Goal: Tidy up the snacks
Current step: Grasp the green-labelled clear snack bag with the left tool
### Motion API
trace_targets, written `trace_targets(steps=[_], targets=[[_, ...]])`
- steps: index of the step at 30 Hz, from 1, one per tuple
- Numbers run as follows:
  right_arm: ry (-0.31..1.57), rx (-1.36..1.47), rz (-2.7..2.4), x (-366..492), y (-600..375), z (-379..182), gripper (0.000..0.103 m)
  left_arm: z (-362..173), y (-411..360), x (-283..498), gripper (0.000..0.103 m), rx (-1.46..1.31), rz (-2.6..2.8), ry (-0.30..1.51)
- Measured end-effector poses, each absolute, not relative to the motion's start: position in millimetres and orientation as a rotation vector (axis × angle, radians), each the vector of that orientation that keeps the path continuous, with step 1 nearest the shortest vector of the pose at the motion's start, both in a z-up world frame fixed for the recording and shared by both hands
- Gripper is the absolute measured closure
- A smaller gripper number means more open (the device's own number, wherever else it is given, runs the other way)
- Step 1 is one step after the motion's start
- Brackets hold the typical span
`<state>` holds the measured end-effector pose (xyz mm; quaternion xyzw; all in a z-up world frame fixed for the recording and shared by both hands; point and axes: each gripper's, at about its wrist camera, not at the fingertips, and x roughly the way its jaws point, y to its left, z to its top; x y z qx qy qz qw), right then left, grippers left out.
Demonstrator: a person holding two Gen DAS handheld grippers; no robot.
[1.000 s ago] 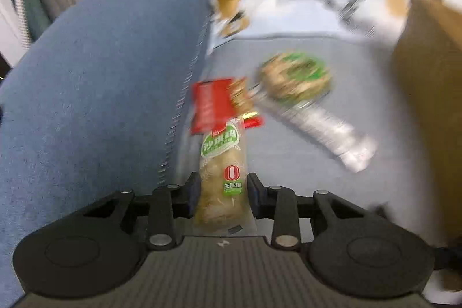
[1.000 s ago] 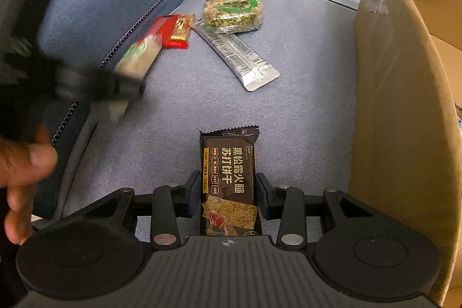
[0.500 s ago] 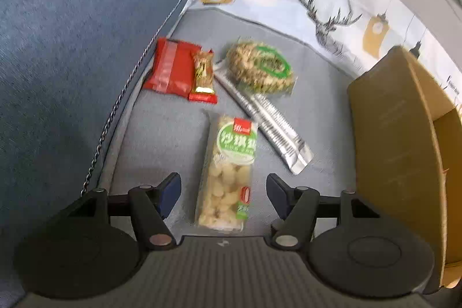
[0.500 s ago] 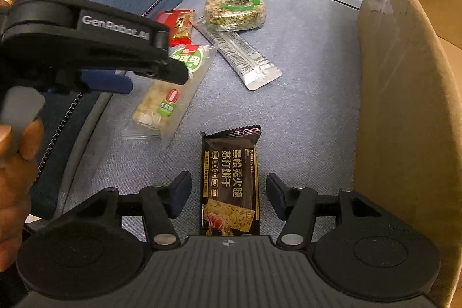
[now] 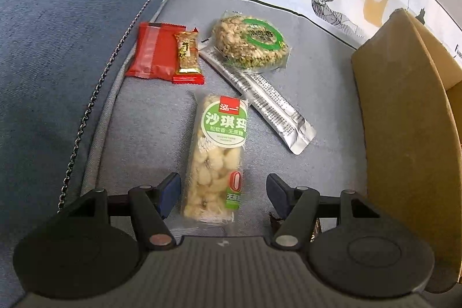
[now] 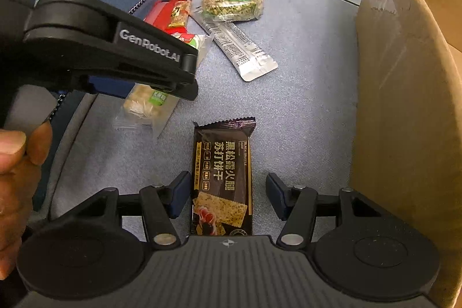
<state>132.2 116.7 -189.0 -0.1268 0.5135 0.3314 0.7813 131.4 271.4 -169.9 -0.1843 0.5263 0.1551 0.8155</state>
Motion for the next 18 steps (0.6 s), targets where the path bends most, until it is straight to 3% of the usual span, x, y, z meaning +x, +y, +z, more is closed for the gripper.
trace_targets(steps=[2,4,5,6,16,18], targets=[[1.100,-0.291,0.720,131,118,-189,0.046,-171,269,133,0.033,-0.382,0.331,1.128],[1.085,-0.298,0.729,129,118,-187,0.060,-172,266,136,0.037,-0.352,0.332,1.137],[1.077,-0.294,0.732,129,117,-186,0.062,-173,265,136,0.046,-0.341,0.332,1.140],[1.068,-0.279,0.740,129,116,-184,0.062,-173,265,136,0.062,-0.334,0.329,1.145],[1.063,-0.204,0.748,132,116,-178,0.059,-174,285,127,0.063,-0.399,0.388,1.145],[1.075,-0.237,0.745,130,120,-181,0.047,-175,284,128,0.061,-0.392,0.388,1.155]])
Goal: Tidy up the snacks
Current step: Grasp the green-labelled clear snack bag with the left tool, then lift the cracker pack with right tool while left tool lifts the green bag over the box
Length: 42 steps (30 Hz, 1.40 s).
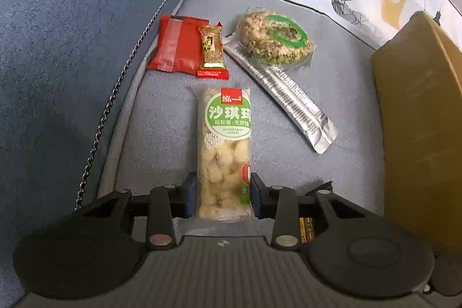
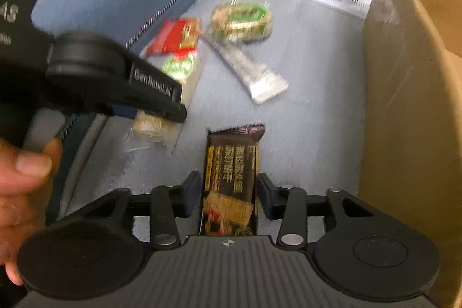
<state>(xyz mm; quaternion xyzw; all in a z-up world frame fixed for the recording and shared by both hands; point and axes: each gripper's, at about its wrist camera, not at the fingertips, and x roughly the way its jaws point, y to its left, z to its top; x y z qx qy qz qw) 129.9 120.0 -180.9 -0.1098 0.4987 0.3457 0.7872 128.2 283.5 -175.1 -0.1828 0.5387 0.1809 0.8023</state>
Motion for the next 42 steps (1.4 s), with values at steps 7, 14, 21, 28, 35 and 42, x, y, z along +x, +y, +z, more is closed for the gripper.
trace_targets(steps=[7,14,21,28,35,42], targets=[[1.082,-0.343,0.715,125,123,-186,0.044,-178,276,131,0.060,-0.334,0.381,1.171],[1.063,-0.318,0.717,124,120,-182,0.062,-174,277,131,0.063,-0.335,0.383,1.142],[0.943,-0.209,0.735,120,106,-154,0.062,-148,277,116,0.063,-0.360,0.388,0.998],[0.791,-0.149,0.729,105,86,-126,0.062,-113,288,86,0.063,-0.441,0.459,0.784],[0.588,-0.084,0.739,94,46,-81,0.062,-82,269,67,0.063,-0.428,0.416,0.632],[0.444,-0.058,0.665,105,-19,-33,0.062,-70,223,80,0.063,-0.289,0.308,0.594]])
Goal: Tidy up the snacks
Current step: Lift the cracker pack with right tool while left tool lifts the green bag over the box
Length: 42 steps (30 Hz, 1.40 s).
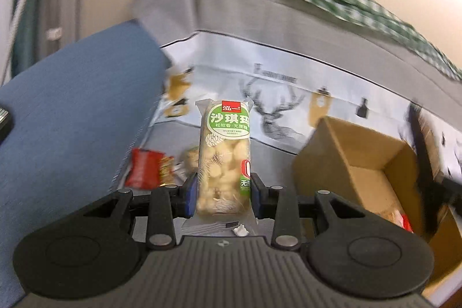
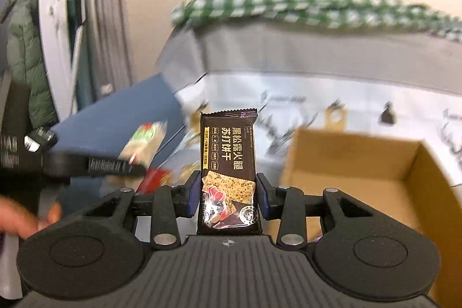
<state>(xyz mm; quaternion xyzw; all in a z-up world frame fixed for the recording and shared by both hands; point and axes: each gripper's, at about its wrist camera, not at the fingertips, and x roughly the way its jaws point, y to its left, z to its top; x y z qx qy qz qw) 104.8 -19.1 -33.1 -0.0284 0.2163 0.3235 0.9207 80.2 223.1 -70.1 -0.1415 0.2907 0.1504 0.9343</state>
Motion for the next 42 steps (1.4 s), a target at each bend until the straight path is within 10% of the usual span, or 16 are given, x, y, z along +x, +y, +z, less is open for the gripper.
trace_targets(steps=[42], targets=[[0.462,0.028,0.286,188,-155,-72,0.062,-65,45,170,0.063,-0.170,-0.116,0.381]])
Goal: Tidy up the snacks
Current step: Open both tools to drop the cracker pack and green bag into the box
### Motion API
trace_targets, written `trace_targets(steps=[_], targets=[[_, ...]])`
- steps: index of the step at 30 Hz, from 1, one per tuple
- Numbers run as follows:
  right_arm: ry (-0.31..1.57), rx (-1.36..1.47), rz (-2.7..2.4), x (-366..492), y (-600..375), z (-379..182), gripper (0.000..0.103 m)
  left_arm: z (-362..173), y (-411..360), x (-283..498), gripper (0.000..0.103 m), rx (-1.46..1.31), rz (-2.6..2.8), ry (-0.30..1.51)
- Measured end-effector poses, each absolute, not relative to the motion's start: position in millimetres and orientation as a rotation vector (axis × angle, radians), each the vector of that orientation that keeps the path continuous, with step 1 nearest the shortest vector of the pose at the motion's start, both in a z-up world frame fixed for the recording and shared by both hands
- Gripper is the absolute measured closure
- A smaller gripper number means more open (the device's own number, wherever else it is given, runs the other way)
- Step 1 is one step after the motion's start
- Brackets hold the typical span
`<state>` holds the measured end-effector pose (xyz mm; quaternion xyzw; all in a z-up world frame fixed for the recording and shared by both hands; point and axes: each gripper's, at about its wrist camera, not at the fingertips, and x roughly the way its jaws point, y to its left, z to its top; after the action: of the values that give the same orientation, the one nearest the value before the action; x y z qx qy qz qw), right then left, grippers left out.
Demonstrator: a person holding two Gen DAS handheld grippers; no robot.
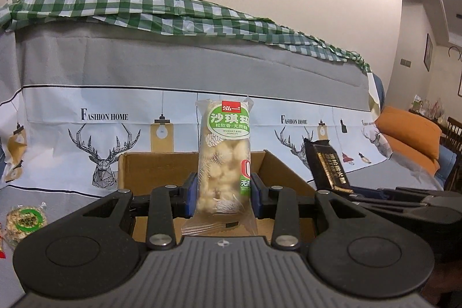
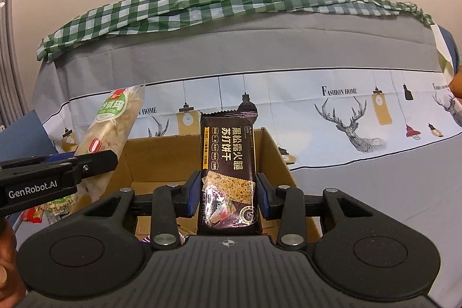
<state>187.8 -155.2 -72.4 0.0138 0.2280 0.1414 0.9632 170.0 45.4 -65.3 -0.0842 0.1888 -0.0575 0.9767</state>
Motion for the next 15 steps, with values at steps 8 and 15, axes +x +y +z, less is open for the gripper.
trace_targets(steps=[8,15], targets=[[0.452,0.020,0.279,187.1,-151.6,-73.2,0.062,-64.9,47.8,171.5,0.063,-0.196,-0.105,0.388],[0.448,0.019,0.278,187.2,-152.0,-73.9,0.062,-63.6,48.6,170.4,0.063,-0.210,-0.091,0.388]])
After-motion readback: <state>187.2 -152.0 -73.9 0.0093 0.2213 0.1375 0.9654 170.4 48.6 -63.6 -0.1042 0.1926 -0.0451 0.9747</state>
